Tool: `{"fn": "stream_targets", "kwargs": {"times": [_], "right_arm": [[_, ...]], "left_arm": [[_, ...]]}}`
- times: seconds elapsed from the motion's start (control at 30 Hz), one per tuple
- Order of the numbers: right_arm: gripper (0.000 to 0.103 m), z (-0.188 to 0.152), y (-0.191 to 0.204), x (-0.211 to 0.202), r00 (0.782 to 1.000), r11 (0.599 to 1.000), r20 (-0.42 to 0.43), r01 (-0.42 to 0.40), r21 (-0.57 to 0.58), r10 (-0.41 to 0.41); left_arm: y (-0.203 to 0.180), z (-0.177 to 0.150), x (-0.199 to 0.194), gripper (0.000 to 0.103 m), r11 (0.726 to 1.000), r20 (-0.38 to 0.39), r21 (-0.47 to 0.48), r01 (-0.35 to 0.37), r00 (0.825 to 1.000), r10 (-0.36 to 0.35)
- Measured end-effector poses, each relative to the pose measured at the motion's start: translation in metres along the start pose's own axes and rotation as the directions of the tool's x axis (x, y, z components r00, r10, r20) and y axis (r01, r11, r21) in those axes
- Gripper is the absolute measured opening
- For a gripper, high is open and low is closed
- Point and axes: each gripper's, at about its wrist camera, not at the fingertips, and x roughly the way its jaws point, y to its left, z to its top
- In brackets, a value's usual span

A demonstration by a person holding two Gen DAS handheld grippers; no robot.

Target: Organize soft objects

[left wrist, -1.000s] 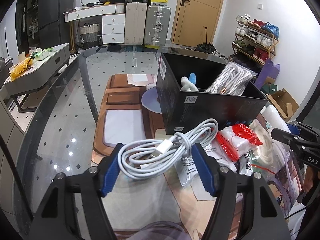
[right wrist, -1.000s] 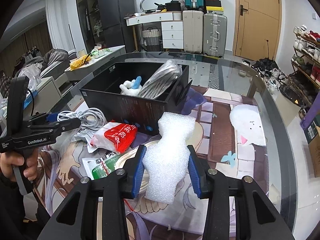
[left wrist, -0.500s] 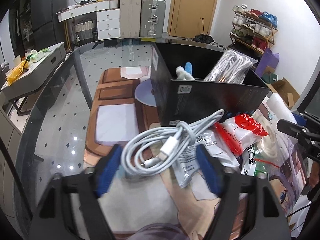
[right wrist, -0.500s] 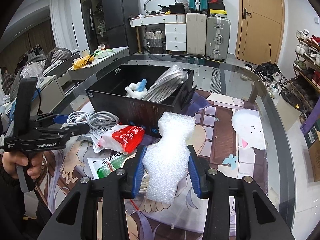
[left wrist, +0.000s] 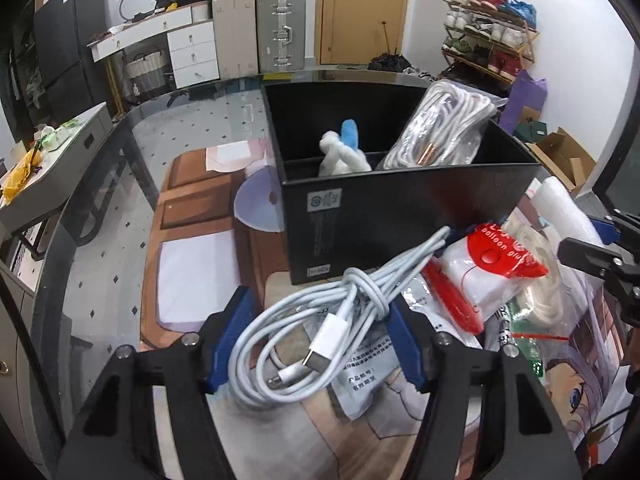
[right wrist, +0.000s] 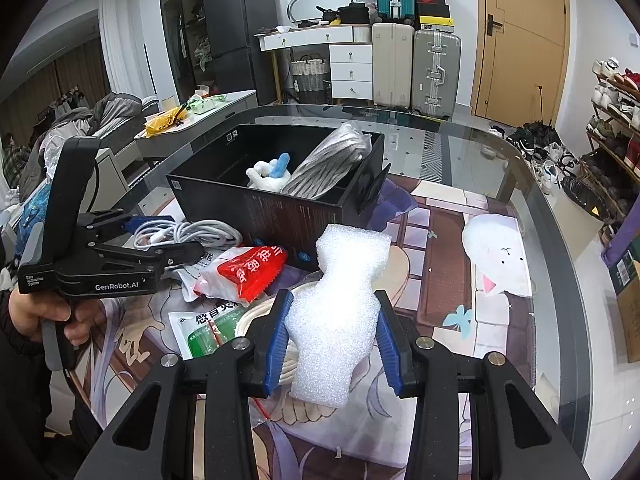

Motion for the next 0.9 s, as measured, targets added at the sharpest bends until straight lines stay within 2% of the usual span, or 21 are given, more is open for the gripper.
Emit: {"fn": "stream_targets", "kwargs": {"times": [0.13, 0.27, 0.4, 0.6, 0.9], "right_arm": [[0.040, 0.000, 0.000, 0.001, 1.000, 1.000, 0.000, -0.001, -0.004, 0.001], [0.040, 0.000, 0.002, 0.000, 1.000, 1.000, 0.007, -0.002, -0.009, 0.002], [0.040, 0.000, 0.004, -0.001, 1.000, 1.000, 0.014, -0.004, -0.017, 0.004], [0.040, 0.002, 0.009, -0.007, 1.000, 1.000, 0.028, -0.006, -0.030, 0.007], [0.040, 0.007, 0.014, -0.024, 0.997, 0.999, 0.072, -0.011, -0.036, 0.013]], "left_arm": [[-0.005, -0.004, -0.013, 0.058, 0.999, 0.047, 0.037, 0.011, 0.999, -0.012], [-0.005, -0.011, -0.020, 0.051, 0.998, 0.050, 0.036, 0.043, 0.998, -0.045], [-0.009, -0.015, -0.026, 0.032, 0.996, 0.053, 0.055, 0.073, 0.996, -0.076], [-0.006, -0.016, -0.034, 0.031, 0.996, 0.072, 0.038, 0.076, 0.994, -0.079], [-0.001, -0.016, -0.064, 0.031, 0.994, 0.153, 0.022, 0.109, 0.982, -0.111]]}}
